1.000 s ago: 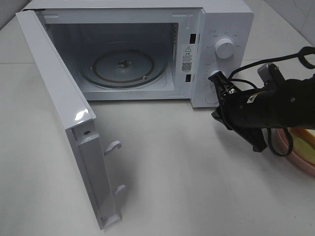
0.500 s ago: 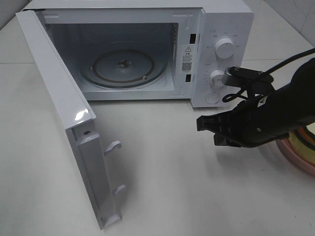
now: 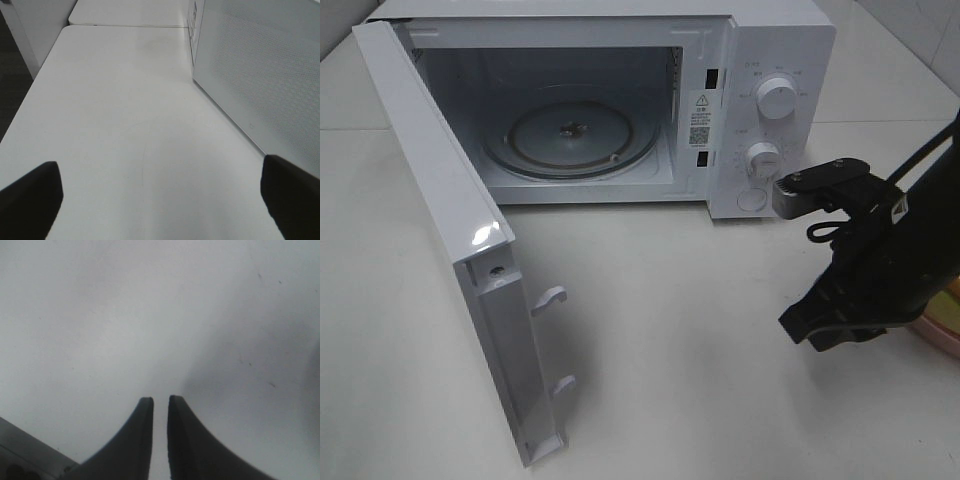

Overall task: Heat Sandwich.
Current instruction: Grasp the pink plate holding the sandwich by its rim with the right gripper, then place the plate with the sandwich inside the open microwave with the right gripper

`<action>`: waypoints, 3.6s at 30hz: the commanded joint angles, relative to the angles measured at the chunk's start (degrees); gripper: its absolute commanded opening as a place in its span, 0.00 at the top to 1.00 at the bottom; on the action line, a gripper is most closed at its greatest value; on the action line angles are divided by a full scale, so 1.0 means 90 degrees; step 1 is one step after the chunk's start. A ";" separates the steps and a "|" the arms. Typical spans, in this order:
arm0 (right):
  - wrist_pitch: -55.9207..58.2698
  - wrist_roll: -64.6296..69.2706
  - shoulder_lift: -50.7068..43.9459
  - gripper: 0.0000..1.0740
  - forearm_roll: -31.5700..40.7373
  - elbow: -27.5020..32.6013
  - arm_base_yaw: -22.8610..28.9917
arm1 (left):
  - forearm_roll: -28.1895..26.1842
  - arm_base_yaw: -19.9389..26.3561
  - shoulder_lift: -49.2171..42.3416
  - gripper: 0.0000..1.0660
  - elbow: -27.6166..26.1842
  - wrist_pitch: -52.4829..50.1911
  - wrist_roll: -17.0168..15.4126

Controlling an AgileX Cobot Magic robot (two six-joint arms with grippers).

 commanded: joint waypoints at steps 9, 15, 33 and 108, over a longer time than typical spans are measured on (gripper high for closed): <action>0.1528 0.0210 -0.0051 0.51 -0.0872 -0.0968 -0.1222 | -0.0019 0.0019 -0.0178 0.05 0.0013 -0.0038 0.0013; 0.1496 0.0293 0.0006 0.17 -0.1305 -0.1267 -0.1630 | -0.0019 0.0019 -0.0178 0.05 0.0013 -0.0038 0.0013; 0.1146 0.0987 0.1101 0.12 -0.1961 -0.1324 -0.1649 | -0.0019 0.0019 -0.0178 0.05 0.0013 -0.0038 0.0013; 0.1509 0.3438 0.1986 1.00 -0.3858 -0.1324 -0.1082 | -0.0019 0.0019 -0.0178 0.05 0.0013 -0.0038 0.0013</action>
